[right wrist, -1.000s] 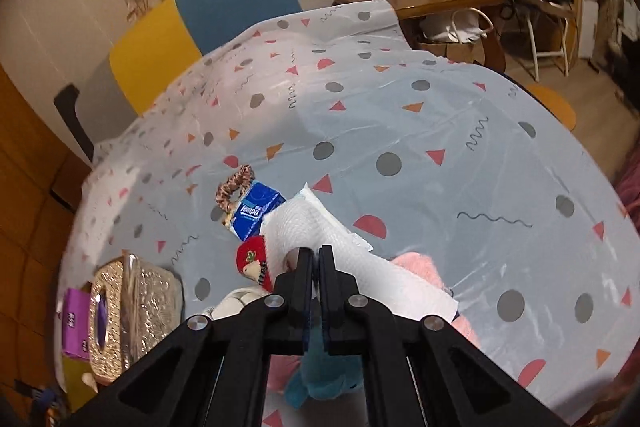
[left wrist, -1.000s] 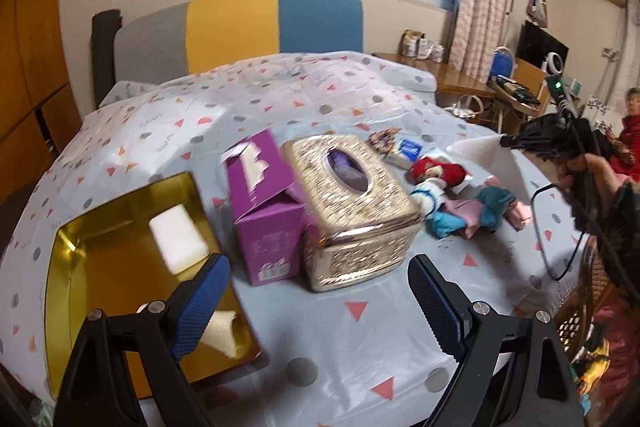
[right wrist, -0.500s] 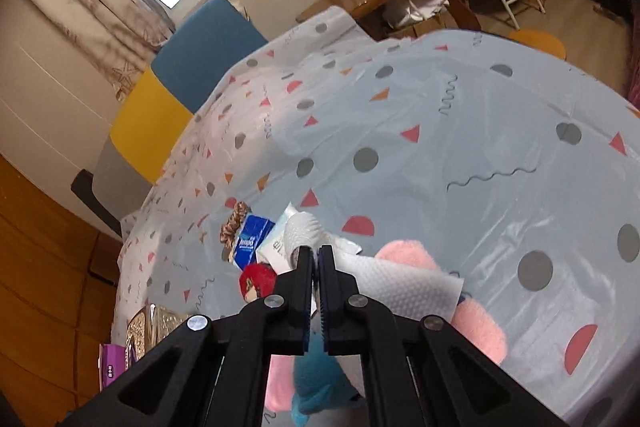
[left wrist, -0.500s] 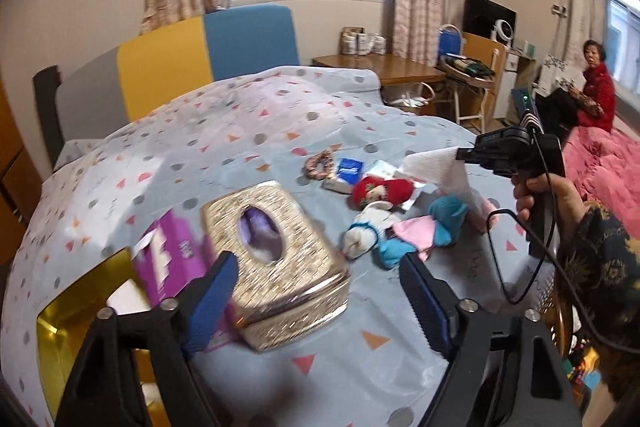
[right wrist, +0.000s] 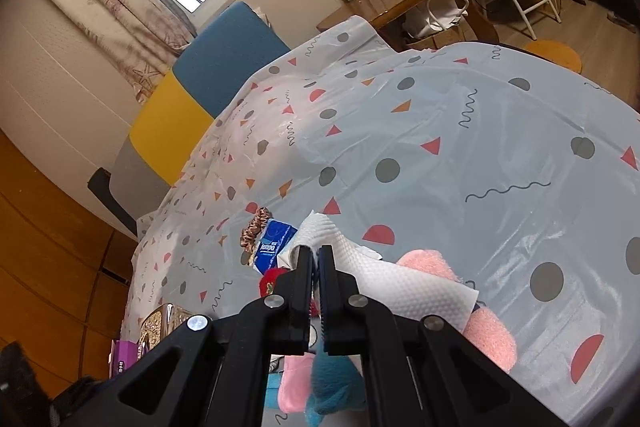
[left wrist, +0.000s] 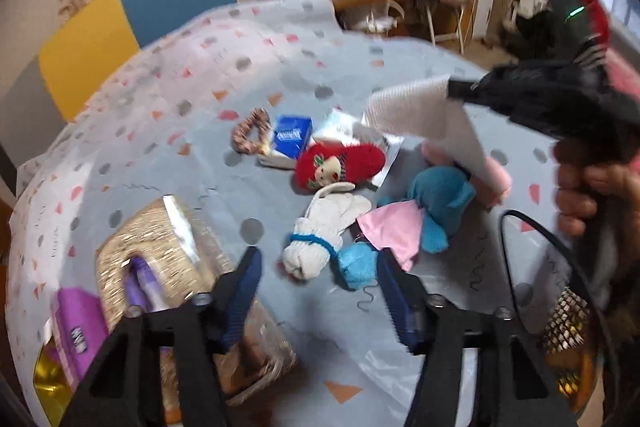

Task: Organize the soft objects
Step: 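Grasp the white knit gloves with the left tool while the right tool holds the wipe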

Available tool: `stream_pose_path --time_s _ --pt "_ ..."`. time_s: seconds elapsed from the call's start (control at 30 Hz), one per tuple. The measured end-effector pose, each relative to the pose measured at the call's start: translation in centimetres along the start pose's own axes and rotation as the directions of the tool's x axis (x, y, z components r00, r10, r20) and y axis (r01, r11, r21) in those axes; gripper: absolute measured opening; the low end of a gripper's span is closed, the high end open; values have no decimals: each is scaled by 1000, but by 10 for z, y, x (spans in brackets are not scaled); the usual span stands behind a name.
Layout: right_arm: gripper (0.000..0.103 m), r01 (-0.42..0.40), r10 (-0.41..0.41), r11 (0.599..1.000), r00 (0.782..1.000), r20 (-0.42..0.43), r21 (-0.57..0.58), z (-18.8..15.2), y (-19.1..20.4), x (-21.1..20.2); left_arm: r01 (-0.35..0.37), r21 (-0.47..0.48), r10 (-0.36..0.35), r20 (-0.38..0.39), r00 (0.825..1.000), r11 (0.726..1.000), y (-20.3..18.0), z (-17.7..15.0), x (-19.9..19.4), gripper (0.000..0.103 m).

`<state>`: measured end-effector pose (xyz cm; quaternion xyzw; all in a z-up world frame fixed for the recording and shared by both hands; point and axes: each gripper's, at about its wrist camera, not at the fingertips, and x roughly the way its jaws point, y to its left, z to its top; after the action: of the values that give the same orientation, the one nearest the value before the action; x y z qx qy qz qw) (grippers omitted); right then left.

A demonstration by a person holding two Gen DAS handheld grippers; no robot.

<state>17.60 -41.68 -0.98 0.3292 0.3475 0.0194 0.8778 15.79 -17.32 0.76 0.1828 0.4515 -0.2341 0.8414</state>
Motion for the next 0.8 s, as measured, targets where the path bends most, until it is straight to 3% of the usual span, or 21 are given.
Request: stream_pose_path --time_s 0.17,0.37,0.53,0.6,0.63,0.67,0.8 --pt "2 -6 6 1000 1000 -6 -18 -1 3 1 -47 52 53 -129 990 998 -11 14 52 47" --pt "2 -11 10 999 1000 -12 -42 -2 7 2 -105 89 122 -210 970 990 -18 23 93 47" --pt "2 -15 14 998 1000 -19 -54 -2 10 3 -114 58 126 -292 948 992 -13 24 125 55" --pt "2 -12 11 998 1000 -18 -58 -2 10 4 -105 33 111 -304 946 994 -8 22 133 53" --pt "2 -10 9 998 1000 -17 -58 -2 10 4 -101 24 104 -304 947 995 -5 22 136 45" --pt "2 -8 7 998 1000 -16 -61 -2 10 4 -96 18 97 -295 950 995 -4 21 134 42" --pt "2 16 -18 997 1000 -25 -78 -3 12 7 -68 21 71 -258 964 997 -3 15 120 38"
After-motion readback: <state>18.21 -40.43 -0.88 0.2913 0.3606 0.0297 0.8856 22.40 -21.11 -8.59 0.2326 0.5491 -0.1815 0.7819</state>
